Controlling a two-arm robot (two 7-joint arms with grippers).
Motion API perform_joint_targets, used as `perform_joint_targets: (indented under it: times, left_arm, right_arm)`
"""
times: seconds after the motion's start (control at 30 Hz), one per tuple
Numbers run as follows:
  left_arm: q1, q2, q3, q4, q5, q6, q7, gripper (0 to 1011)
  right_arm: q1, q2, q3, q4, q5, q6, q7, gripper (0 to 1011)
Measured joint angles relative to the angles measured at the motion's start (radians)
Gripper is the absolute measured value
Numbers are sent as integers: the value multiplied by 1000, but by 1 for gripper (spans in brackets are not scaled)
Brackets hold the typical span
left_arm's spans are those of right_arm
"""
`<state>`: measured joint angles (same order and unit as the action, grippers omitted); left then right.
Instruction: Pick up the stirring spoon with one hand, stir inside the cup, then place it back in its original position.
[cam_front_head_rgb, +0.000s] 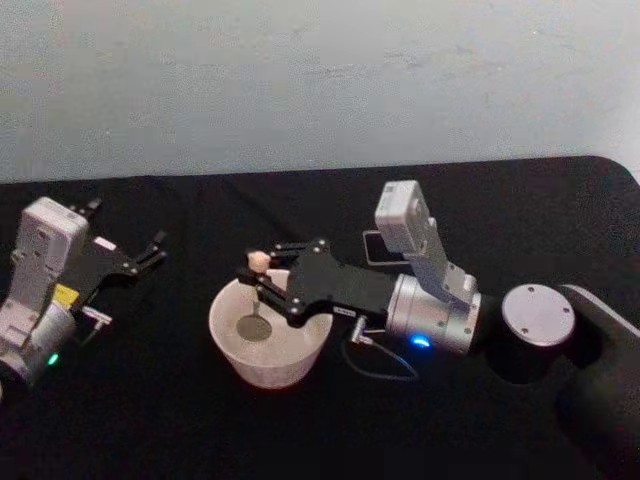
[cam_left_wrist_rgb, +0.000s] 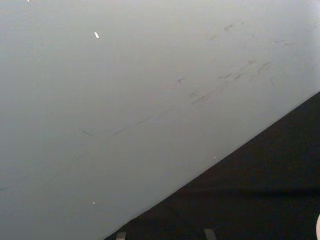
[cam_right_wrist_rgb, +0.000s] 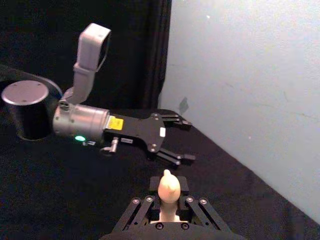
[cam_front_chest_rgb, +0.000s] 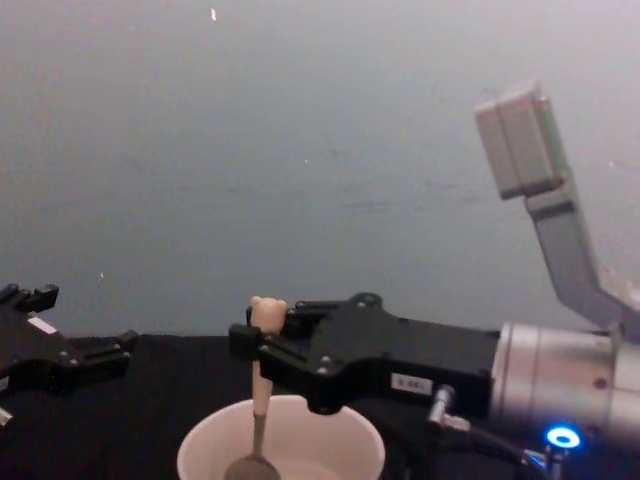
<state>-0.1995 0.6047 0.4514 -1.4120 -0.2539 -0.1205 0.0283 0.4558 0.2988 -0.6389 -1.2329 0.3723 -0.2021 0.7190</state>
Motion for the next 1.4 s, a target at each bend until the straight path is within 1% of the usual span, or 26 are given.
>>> perform_joint_targets:
  times: [0.1, 0.2, 0.37, 0.6, 0.83, 0.97, 1.13, 1.23, 1.4]
  left_arm:
    - [0, 0, 0, 0, 0, 0, 0, 1001]
    - [0, 0, 0, 0, 0, 0, 0, 1001]
    - [0, 0, 0, 0, 0, 0, 0, 1001]
    - [0, 0, 0, 0, 0, 0, 0, 1001]
    - [0, 0, 0, 0, 0, 0, 0, 1001]
    - [0, 0, 0, 0, 0, 0, 0, 1001]
    - [0, 0, 0, 0, 0, 0, 0, 1001]
    - [0, 0, 0, 0, 0, 0, 0, 1001]
    - [0, 0, 0, 0, 0, 0, 0, 1001]
  right_arm:
    - [16, -14, 0, 28, -8, -6, -9, 188]
    - [26, -20, 4, 44, -14, -9, -18, 188]
    - [29, -17, 16, 52, -19, -10, -28, 188]
    - [12, 8, 36, 27, -20, -8, -37, 188]
    - [-26, 43, 46, -29, -7, 4, -27, 188]
    - [-45, 57, 45, -59, 3, 12, -17, 188]
    - [-56, 62, 34, -78, 8, 17, -5, 188]
    - [-55, 56, 24, -78, 8, 20, -2, 188]
    - [-37, 31, 10, -52, 9, 21, 0, 188]
